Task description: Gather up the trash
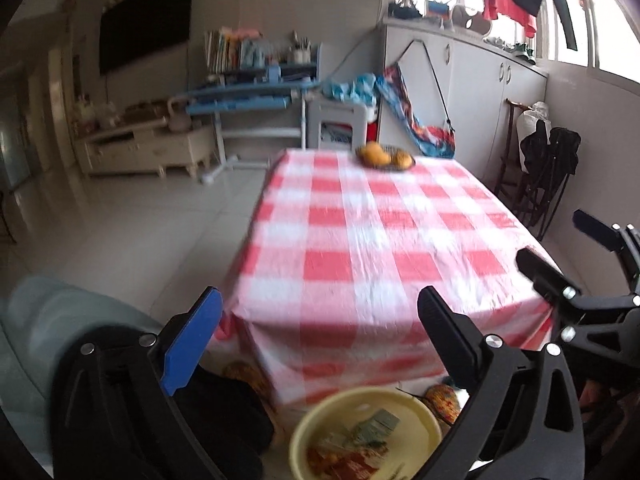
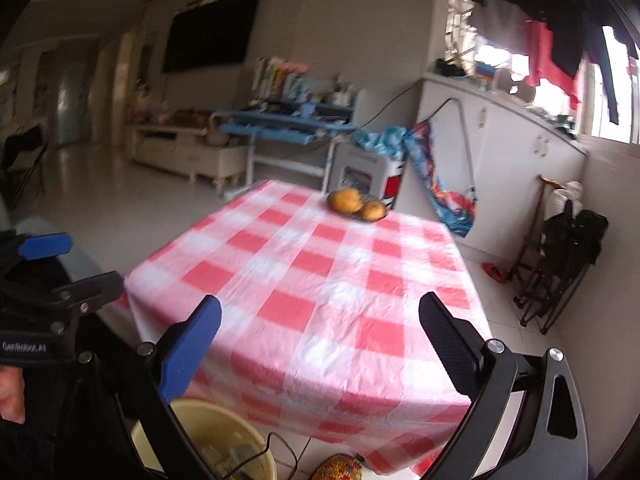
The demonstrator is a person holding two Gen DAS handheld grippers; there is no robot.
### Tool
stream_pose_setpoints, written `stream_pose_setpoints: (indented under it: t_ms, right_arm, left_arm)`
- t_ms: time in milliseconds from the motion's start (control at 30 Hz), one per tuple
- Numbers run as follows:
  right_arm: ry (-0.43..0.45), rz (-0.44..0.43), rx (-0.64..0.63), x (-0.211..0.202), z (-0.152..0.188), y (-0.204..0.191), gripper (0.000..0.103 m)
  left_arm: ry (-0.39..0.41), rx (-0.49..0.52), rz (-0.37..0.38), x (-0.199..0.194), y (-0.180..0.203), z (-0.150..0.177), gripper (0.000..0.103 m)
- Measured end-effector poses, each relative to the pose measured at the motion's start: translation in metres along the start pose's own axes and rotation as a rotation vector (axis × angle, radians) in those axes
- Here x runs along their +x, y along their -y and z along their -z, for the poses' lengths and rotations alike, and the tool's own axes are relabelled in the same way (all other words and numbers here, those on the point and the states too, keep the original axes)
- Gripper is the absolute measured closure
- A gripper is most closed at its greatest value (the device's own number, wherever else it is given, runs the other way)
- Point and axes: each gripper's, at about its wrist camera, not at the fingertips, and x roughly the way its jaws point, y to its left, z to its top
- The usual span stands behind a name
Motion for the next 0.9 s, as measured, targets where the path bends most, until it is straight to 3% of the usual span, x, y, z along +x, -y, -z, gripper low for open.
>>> stream_pose_setpoints:
  t_ms: [100,300,400,633,900]
  right_arm:
    - [0.079,0.034,0.049,-0.015,-0.011,0.004,0.008]
    - [0.156,0.039,0.080,-0.034,-0.023,-0.004,0.008]
    - [0.146,0.023,0.065,-0.029,-0.022,-0.013,0.008]
    - [0.135,0.038,0.043,-0.030,-0.026,-0.022,0.008]
    - [0.112,0.038,0.067,-0.025,-0.027,-0.024,0.008]
  left_arm:
    - [0.068,0.025,-0.042,-0.018,-0.006,-0.016,0.007]
    - [0.173,0.028,-0.126,-0.048,-0.032,-0.038,0.007]
    - [0.126,-0.015,-0.106,-0.041,-0.044,-0.033,0.007]
    - [0.137,-0.043,-0.083,-0.042,-0.054,-0.031,0.007]
    - [0.152,0.002,-0.074,-0.038,-0.041,-0.026,0.007]
